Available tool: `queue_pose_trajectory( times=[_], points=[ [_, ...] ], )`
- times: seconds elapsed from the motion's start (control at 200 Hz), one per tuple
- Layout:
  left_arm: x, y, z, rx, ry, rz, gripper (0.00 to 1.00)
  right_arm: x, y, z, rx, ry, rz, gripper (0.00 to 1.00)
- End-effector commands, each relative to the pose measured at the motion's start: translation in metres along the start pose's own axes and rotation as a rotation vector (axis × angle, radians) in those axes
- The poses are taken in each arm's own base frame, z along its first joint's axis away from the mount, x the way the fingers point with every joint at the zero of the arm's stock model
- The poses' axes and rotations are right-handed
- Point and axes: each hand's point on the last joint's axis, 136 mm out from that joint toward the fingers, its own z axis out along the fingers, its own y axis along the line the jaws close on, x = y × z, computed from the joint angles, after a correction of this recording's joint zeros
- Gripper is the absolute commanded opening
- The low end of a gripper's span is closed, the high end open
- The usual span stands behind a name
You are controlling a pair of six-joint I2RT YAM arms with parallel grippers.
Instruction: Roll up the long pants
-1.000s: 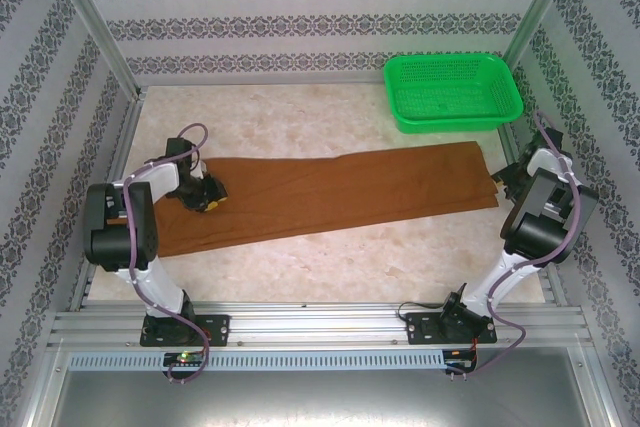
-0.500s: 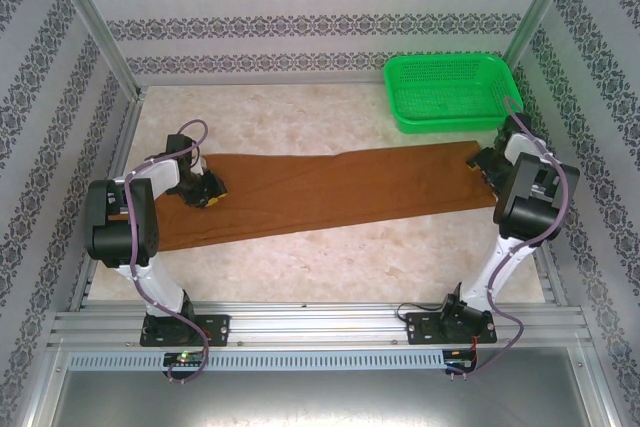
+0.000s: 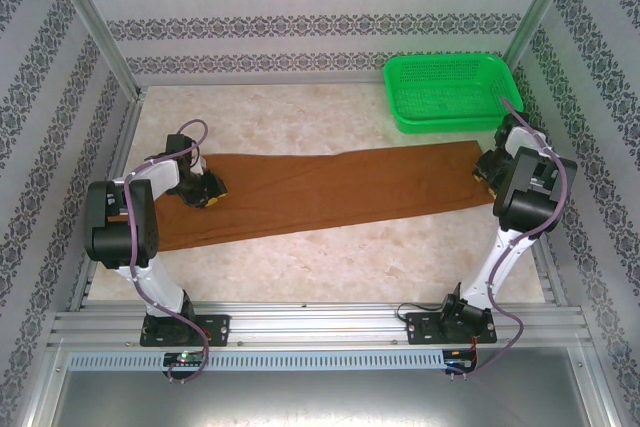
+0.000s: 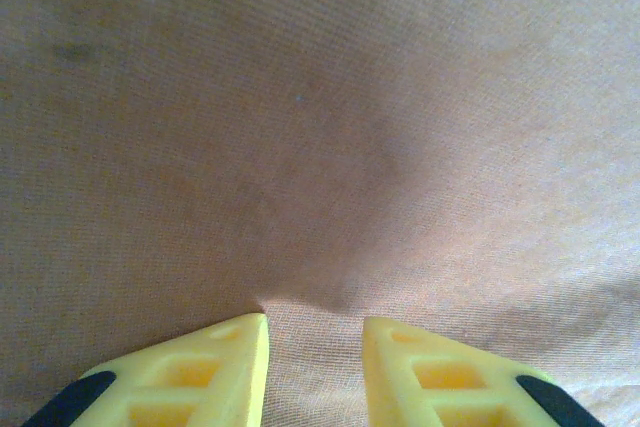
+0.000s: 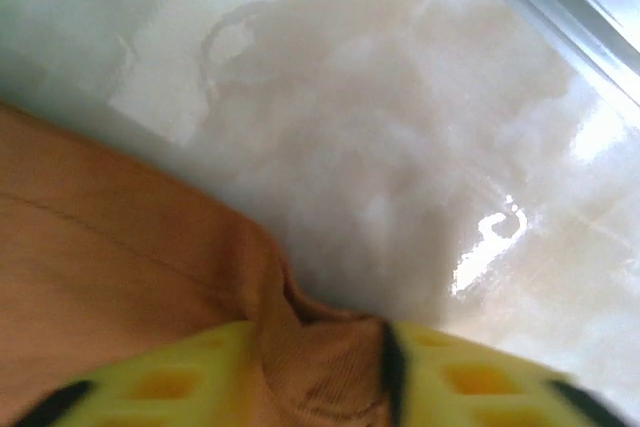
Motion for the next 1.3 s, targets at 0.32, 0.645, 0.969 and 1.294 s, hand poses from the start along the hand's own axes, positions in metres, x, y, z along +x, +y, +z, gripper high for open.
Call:
queue_pose_trajectory(
  times=[0.32, 0.645, 0.969, 1.294],
  points=[
    [-0.002, -0.032, -0.003, 0.07, -0.03, 0.088, 0.32, 0.002, -0.03, -0.033, -0.022, -0.071, 0.063, 0.0],
    [0.018, -0.098, 0.055, 0.087, 0.086, 0.23, 0.31, -0.033, -0.076, -0.108, -0.056, -0.257, 0.213, 0.0],
    [0.035, -0.163, 0.102, 0.15, 0.131, 0.323, 0.28, -0.03, -0.066, -0.134, -0.147, -0.326, 0.222, 0.0],
    [-0.031, -0.157, -0.069, 0.063, -0.251, 0.354, 0.45, 0.077, 0.122, -0.203, -0.324, -0.401, -0.297, 0.0]
  ],
)
